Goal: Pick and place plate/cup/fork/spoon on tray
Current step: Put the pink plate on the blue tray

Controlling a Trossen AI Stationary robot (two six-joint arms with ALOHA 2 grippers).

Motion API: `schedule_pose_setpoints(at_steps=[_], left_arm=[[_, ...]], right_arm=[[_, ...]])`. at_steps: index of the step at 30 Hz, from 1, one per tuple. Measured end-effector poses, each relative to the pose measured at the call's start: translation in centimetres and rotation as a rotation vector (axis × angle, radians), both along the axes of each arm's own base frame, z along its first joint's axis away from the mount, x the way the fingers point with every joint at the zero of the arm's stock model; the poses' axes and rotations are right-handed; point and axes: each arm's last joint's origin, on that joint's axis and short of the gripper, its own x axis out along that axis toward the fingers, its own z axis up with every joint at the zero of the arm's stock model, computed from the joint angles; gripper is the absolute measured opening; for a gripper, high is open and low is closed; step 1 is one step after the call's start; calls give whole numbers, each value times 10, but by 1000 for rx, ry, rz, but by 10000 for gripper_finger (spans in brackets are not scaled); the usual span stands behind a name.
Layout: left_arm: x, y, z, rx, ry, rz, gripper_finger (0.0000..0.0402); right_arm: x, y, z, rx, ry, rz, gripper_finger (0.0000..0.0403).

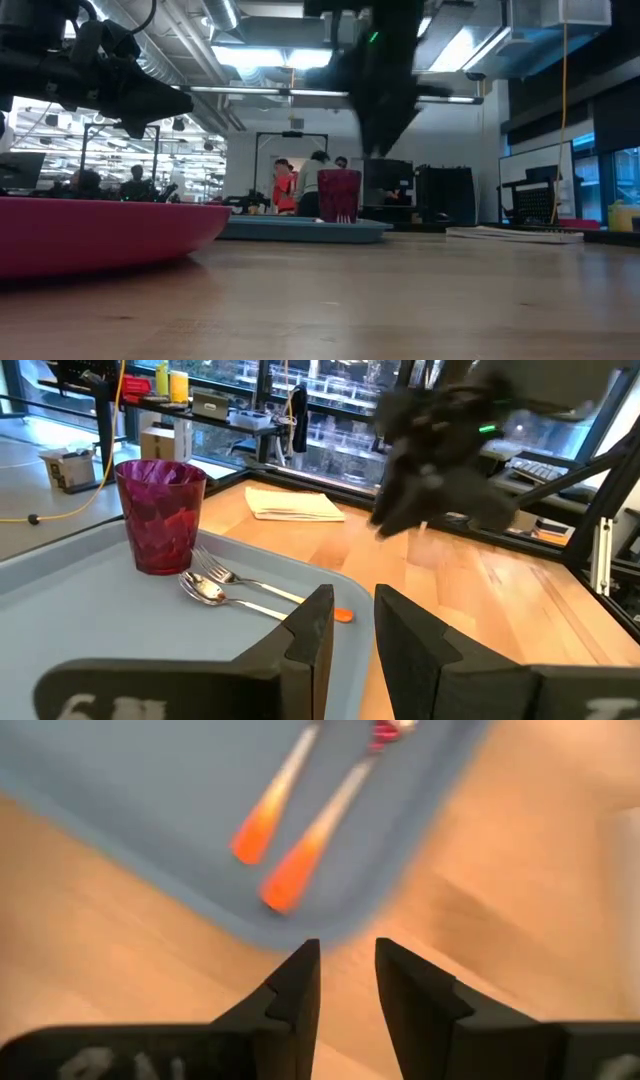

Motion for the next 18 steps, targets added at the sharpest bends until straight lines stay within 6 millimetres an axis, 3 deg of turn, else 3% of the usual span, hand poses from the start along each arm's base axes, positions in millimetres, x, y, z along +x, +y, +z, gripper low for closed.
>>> schedule_pose_setpoints(at_steps=[6,9,12,15,18], left_arm=[[0,1,0,1,0,40,69],[-1,3,0,3,0,97,69],[-2,5,0,4,-2,166,69],[-2,6,4,1,-40,229,69],[-3,7,10,13,-96,242,69]], right_arm=[[-42,60,11,-346,220,120,104],[-56,83,5,-466,231,248,104],[-62,104,1,-469,167,318,104],[-72,115,-9,-648,157,394,104],[-90,113,-16,-782,171,399,104]])
